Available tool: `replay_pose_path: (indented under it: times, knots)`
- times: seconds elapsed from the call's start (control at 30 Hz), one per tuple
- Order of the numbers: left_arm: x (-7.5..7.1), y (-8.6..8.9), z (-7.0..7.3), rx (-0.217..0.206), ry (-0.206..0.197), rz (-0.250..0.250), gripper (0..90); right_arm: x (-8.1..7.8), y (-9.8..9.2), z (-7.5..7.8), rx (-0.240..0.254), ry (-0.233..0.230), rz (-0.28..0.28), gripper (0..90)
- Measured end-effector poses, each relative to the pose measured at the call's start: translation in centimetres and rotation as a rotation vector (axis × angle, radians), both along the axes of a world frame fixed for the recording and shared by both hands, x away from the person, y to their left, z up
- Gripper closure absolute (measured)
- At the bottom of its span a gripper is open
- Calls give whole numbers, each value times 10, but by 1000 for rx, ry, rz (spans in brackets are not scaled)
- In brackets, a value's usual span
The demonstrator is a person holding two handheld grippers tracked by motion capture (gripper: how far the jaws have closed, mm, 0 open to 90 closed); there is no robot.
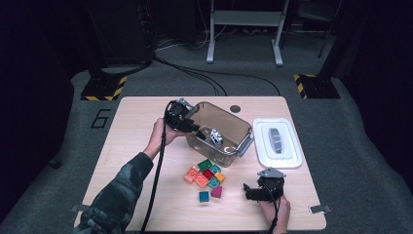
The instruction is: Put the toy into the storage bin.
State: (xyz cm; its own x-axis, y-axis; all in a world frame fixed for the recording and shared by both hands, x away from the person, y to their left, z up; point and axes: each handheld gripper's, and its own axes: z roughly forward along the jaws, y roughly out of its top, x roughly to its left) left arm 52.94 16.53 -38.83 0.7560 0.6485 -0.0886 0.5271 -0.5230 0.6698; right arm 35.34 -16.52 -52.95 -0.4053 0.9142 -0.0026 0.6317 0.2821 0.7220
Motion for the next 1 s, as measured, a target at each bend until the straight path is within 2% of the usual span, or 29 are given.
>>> replay_pose_path:
  times: [0.17,0.2,0.5,0.67,0.77,1.0]
  knots:
    - [-10,4,5,-15,-17,-13,406,0,0,0,2,3,-1,29]
    - [-13,5,6,-7,-32,-11,384,0,0,0,2,3,-1,29]
    - [-40,27,14,-36,-85,-11,197,0,0,0,3,3,-1,29]
    - [-57,43,16,-42,-121,4,154,0,0,0,8,3,-6,30]
    - [-66,52,14,-65,-130,8,149,0,0,0,7,2,-7,30]
    - [-82,66,-4,-49,-133,25,128,0,0,0,3,3,-2,30]
